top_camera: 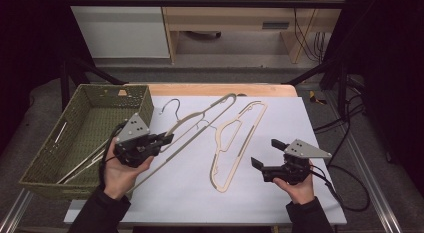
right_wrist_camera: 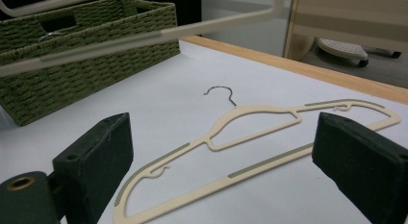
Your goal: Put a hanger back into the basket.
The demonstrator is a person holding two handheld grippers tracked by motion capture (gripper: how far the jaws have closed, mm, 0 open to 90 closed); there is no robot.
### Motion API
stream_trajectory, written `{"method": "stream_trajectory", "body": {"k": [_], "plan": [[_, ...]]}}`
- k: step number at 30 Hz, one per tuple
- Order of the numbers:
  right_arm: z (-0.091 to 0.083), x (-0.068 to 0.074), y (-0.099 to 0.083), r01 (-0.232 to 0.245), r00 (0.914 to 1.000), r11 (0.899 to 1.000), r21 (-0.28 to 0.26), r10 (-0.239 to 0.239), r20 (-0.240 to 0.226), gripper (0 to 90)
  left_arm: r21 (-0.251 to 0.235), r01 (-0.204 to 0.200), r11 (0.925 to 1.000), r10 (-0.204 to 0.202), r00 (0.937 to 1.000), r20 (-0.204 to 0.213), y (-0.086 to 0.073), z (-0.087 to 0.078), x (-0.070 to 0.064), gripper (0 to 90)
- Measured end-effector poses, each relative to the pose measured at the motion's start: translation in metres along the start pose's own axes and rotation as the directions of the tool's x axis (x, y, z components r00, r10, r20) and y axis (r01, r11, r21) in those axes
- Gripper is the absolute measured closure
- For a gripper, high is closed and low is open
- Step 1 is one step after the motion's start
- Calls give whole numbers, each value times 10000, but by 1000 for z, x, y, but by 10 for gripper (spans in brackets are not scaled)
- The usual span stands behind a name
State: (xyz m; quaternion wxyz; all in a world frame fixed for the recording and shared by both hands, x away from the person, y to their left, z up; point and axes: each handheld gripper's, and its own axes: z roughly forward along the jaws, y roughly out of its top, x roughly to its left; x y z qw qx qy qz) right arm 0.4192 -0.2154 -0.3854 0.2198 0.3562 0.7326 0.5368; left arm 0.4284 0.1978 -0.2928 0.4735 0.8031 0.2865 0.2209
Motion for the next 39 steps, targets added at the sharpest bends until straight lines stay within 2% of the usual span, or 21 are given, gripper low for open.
{"method": "stream_trajectory", "body": {"k": [2, 4, 5, 7, 9, 10, 12, 13, 15, 16, 18, 19, 22, 23, 25, 26, 28, 33, 36, 38, 39], "plan": [[0, 0, 0, -7, 10000, 10000, 21, 7, 91, 66, -133, 177, 9998, -179, 9997, -136, 2, -13, 15, 860], [0, 0, 0, 6, 9999, 10000, 43, -6, 108, 65, -171, 186, 9997, -190, 9996, -224, 2, -18, 20, 860], [0, -1, -1, 14, 9999, 9999, 102, -15, 128, 63, -230, 247, 9994, -254, 9991, -350, 1, -26, 31, 860], [1, -1, -1, -3, 9999, 9999, 133, 2, 108, 60, -255, 220, 9994, -232, 9985, -500, 1, -34, 42, 861], [1, 0, -1, -38, 10000, 9999, 127, 37, 73, 58, -242, 244, 9994, -257, 9981, -552, 0, -38, 48, 860], [2, 0, -1, -37, 10000, 9999, 118, 36, 82, 57, 144, -3248, 9457, 3251, 9439, -589, 11, -48, 81, 860], [2, -1, -1, 6, 9999, 9999, 142, -7, 101, 55, 110, -3178, 9481, 3178, 9461, -624, 10, -52, 87, 860], [2, -1, -1, 14, 9999, 9999, 146, -16, 118, 54, 68, -2888, 9574, 2884, 9543, -784, 7, -56, 91, 860], [2, -1, -1, 25, 9999, 9999, 141, -27, 119, 52, 96, -2749, 9614, 2745, 9563, -1012, 4, -61, 100, 860], [2, -1, -1, 12, 9999, 9999, 140, -13, 118, 50, 291, -2948, 9551, 2962, 9483, -1141, 1, -65, 109, 860], [2, -1, -1, 4, 10000, 9999, 148, -5, 95, 49, 380, -2993, 9534, 3017, 9462, -1170, 0, -66, 114, 860], [2, -1, -1, -26, 10000, 9999, 143, 25, 82, 46, 461, -3086, 9501, 3120, 9418, -1251, -3, -67, 119, 860], [1, -2, 0, -62, 9999, 9999, 123, 60, 108, 42, 686, -3044, 9501, 3112, 9400, -1397, -14, -71, 137, 860], [1, -2, 0, -91, 9999, 9999, 129, 89, 117, 42, 686, -3044, 9501, 3112, 9400, -1397, -14, -71, 137, 860], [0, -2, 0, -123, 9999, 9998, 126, 122, 103, 42, 939, -3138, 9448, 3253, 9325, -1571, -22, -76, 150, 860], [0, -2, 0, -123, 9999, 9998, 126, 122, 103, 42, 939, -3138, 9448, 3253, 9325, -1571, -22, -76, 150, 860], [1, -2, 0, -97, 9999, 9999, 111, 96, 120, 41, 1182, -3225, 9391, 3395, 9239, -1762, -30, -82, 163, 860], [1, -2, 0, -110, 9999, 9998, 141, 109, 97, 40, 1404, -3140, 9390, 3382, 9173, -2104, -43, -89, 177, 860], [1, -3, 0, -77, 9999, 9998, 162, 76, 93, 40, 1555, -3172, 9355, 3458, 9123, -2193, -52, -94, 186, 860], [2, -2, 0, -119, 9999, 9998, 173, 117, 108, 40, 1782, -3296, 9272, 3636, 9061, -2161, -59, -98, 195, 860], [2, -2, 0, -90, 9999, 9998, 179, 88, 94, 40, 1782, -3296, 9272, 3636, 9061, -2161, -59, -98, 195, 860]]}}
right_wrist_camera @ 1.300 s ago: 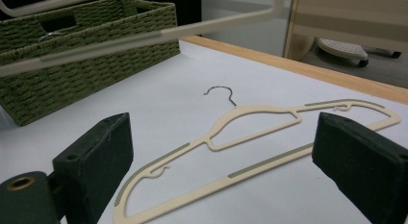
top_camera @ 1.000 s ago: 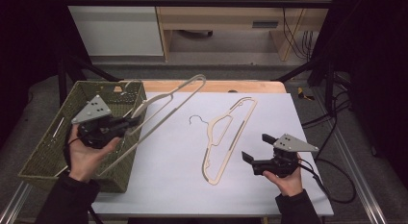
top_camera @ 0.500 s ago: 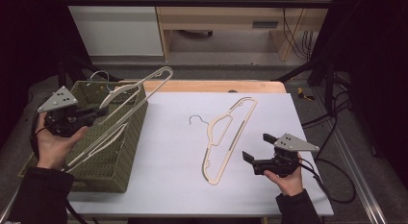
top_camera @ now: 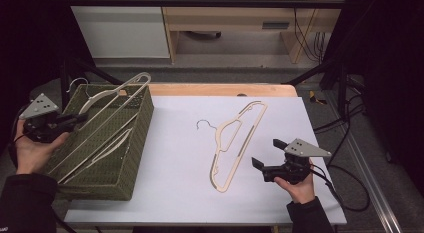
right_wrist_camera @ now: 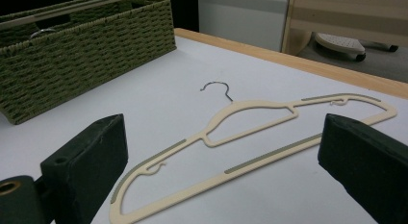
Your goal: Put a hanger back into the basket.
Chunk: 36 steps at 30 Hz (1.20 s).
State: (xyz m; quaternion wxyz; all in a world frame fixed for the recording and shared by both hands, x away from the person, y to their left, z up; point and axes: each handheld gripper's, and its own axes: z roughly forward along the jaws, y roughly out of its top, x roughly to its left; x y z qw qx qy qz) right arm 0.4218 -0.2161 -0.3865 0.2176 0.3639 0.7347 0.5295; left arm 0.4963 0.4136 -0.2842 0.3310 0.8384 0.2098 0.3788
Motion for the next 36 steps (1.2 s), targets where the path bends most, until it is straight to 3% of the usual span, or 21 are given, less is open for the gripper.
{"method": "stream_trajectory", "body": {"k": [4, 7, 11, 12, 13, 14, 17, 19, 22, 30, 31, 34, 35, 36], "plan": [[0, 0, 0, -5, 10000, 10000, -5, 5, -6, 40, 271, -56, 9996, 61, 9998, -190, -12, -1, 2, 861], [0, 0, 0, -13, 10000, 10000, 19, 13, -13, 41, 435, -245, 9988, 250, 9996, -102, -22, 1, 2, 861], [1, 0, -1, 38, 10000, 10000, 45, -38, -26, 41, 716, -170, 9973, 192, 9994, -288, -28, 3, -4, 861], [2, 1, -1, 25, 10000, 10000, 62, -24, -24, 40, 1023, -431, 9938, 464, 9985, -296, -30, 5, -6, 861], [2, 1, -1, 25, 10000, 10000, 62, -24, -24, 40, 1023, -431, 9938, 464, 9985, -296, -30, 5, -6, 861], [2, 1, -1, 6, 10000, 10000, 90, -5, -27, 40, 1165, -731, 9905, 755, 9970, -164, -33, 6, -8, 862], [2, 1, -1, 17, 10000, 9999, 107, -17, -24, 40, 1199, -905, 9887, 918, 9958, -52, -36, 7, -10, 862], [2, 1, -1, 11, 10000, 9999, 111, -11, -26, 41, 1553, -814, 9845, 852, 9962, -180, -42, 9, -18, 862], [3, 1, -1, 46, 10000, 9999, 114, -46, -29, 41, 1701, -744, 9826, 796, 9965, -240, -45, 14, -25, 863], [5, 2, -3, 109, 9999, 9998, 190, -108, -54, 41, 1865, -1363, 9730, 1455, 9887, -365, -57, 38, -41, 862], [5, 2, -3, 115, 9999, 9998, 173, -114, -65, 41, 2204, -1240, 9675, 1338, 9905, -302, -60, 43, -46, 862], [5, 2, -3, 112, 9999, 9998, 171, -111, -64, 41, 2428, -1134, 9634, 1186, 9929, -69, -60, 46, -49, 841], [5, 2, -3, 143, 9998, 9997, 209, -141, -107, 41, 2615, -1217, 9575, 1211, 9925, 183, -60, 49, -49, 829], [5, 3, -3, 111, 9999, 9997, 210, -108, -113, 42, 2800, -1658, 9456, 1493, 9856, 795, -60, 54, -48, 818]]}}
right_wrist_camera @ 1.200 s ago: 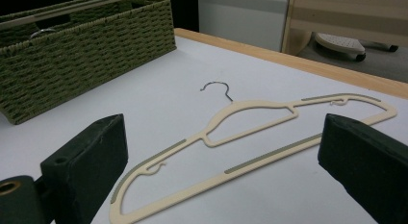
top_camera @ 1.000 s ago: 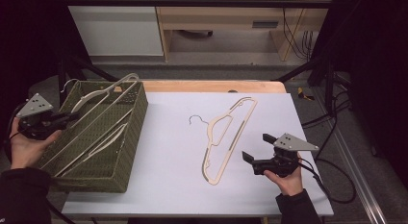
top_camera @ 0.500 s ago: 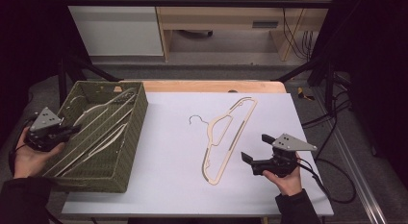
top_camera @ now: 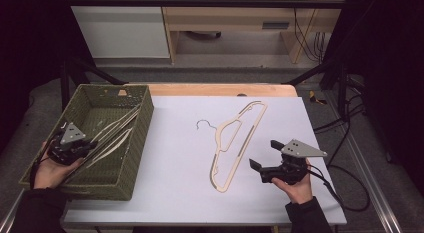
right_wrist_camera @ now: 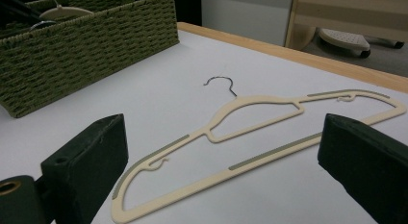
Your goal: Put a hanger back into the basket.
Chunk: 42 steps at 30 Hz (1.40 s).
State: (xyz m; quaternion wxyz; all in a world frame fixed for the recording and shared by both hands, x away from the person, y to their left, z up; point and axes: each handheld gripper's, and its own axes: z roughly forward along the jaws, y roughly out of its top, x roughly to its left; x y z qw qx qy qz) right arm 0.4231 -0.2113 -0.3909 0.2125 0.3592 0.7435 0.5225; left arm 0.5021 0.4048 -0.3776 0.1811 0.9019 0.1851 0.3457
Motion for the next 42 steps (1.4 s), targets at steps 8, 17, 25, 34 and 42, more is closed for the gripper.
{"method": "stream_trajectory", "body": {"k": [8, 17, 25, 34, 42], "plan": [[0, 2, 1, 13, 10000, 10000, -57, -13, -74, 43, 273, -839, 9961, 807, 9916, 1009, 7, 13, 3, 686], [-1, 3, 2, -25, 9999, 9999, -171, 23, -153, 44, -247, -488, 9985, 502, 9969, 599, 9, -2, 4, 505], [0, 4, 3, -80, 9998, 9998, -200, 76, -187, 44, -1499, 730, 9860, -704, 9973, 224, 21, -30, 11, 440], [1, 4, 3, -98, 9997, 9997, -223, 93, -225, 42, -3988, 3638, 8418, -3767, 9250, 488, 48, -54, -23, 304], [2, 4, 2, -153, 9997, 9997, -174, 150, -183, 41, -4858, 3985, 7780, -4132, 9069, 823, 83, -58, -53, 150]]}}
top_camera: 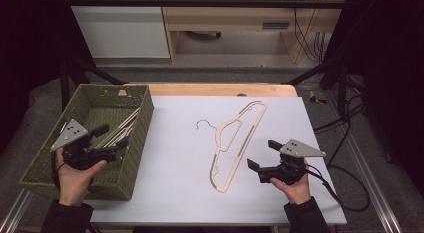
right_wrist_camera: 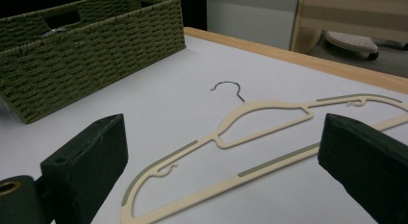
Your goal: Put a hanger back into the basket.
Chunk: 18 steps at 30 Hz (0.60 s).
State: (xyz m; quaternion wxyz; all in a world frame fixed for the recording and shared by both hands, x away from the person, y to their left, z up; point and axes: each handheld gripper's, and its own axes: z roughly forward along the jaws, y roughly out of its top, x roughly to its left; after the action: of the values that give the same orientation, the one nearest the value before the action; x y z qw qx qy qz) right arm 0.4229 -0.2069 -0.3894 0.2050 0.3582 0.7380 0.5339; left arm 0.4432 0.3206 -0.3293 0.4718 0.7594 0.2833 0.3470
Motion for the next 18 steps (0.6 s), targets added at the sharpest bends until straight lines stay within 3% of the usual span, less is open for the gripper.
{"method": "stream_trajectory", "body": {"k": [1, 8, 9, 10, 12, 13, 14, 15, 18], "plan": [[0, 0, 0, -8, 10000, 10000, -6, 8, 13, 41, -18, 45, 10000, -45, 10000, 48, 1, 4, -9, 140], [2, -2, -2, 2, 10000, 10000, 40, -2, 6, 41, 135, 331, 9994, -334, 9991, 261, -3, 25, -36, 112], [3, -2, -2, 21, 10000, 10000, 93, -22, 26, 42, 448, -25, 9990, 4, 9989, 465, -2, 32, -43, 105], [3, -2, -2, -4, 10000, 9999, 136, 4, 15, 41, 448, -25, 9990, 4, 9989, 465, -2, 32, -43, 113], [4, -2, -2, 27, 10000, 9999, 141, -28, 44, 41, 642, -727, 9953, 701, 9967, 412, 3, 33, -48, 106], [3, -2, -2, 37, 10000, 9999, 153, -38, 59, 41, 332, -704, 9970, 678, 9950, 727, 3, 34, -49, 99], [3, -3, -3, 94, 9999, 9999, 133, -95, 32, 41, 200, -368, 9991, 350, 9960, 827, 4, 34, -53, 102], [3, -3, -3, 17, 10000, 9999, 148, -18, 50, 42, 338, -222, 9992, 204, 9984, 530, 5, 35, -61, 98], [2, -3, -3, -15, 10000, 9999, 119, 14, 65, 42, 364, -334, 9988, 306, 9966, 770, 6, 39, -66, 98]]}}
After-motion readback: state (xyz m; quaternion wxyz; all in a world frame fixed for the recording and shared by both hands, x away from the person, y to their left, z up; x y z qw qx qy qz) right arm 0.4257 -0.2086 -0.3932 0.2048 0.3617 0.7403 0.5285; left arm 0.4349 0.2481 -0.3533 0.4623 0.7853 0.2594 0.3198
